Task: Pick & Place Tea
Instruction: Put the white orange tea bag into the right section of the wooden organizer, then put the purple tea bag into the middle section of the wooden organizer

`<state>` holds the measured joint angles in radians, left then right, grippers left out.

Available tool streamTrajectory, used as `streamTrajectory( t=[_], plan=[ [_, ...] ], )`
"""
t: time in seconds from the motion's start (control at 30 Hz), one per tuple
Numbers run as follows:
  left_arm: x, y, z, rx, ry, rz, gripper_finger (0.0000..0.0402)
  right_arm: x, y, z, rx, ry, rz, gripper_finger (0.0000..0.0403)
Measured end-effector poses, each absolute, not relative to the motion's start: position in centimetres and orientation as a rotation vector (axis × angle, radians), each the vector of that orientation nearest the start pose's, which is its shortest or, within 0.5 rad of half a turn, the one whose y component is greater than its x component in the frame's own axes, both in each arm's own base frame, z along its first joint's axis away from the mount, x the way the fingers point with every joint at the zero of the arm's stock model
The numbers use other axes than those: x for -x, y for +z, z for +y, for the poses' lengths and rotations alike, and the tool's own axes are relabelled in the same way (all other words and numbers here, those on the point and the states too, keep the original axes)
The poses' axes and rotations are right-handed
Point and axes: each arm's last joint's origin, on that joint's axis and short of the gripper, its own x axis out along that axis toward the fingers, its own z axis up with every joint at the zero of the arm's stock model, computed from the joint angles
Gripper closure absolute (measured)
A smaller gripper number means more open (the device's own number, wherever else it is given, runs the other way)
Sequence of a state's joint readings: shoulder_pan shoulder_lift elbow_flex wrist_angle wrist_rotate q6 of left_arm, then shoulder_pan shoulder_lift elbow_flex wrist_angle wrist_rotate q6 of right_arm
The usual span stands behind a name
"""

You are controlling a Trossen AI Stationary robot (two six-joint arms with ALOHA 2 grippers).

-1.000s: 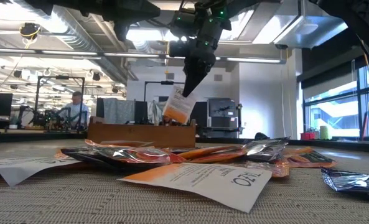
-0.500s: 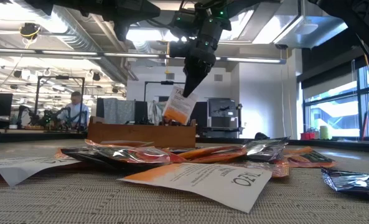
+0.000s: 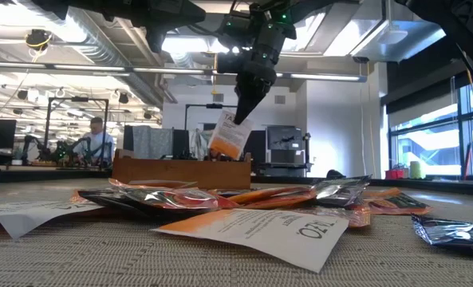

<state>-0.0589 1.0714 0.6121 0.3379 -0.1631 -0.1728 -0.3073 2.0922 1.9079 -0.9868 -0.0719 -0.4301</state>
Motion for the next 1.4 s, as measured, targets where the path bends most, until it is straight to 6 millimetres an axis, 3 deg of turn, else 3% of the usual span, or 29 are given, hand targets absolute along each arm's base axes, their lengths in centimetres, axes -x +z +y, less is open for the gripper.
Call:
streamTrajectory(
  t=[0.7, 1.07, 1.27, 1.4],
  plan=[
    [-23.5, 26.8, -0.9, 0.159, 0.114, 0.118, 0.0393, -42.6, 24.2, -13.7, 0.189, 0.029, 1.209, 0.0395],
    [-23.5, 26.8, -0.9, 0.159, 0.114, 0.118, 0.0393, -42.2, 24.1, -13.6, 0.262, 0.078, 1.247, 0.0338],
    [-23.5, 26.8, -0.9, 0.158, 0.114, 0.118, 0.0389, -42.1, 24.1, -13.8, 0.281, -0.025, 1.291, 0.0314],
    [-23.5, 26.8, -0.9, 0.158, 0.114, 0.118, 0.0392, -41.2, 26.1, -13.5, 0.21, -0.025, 1.263, 0.0314]
  ],
)
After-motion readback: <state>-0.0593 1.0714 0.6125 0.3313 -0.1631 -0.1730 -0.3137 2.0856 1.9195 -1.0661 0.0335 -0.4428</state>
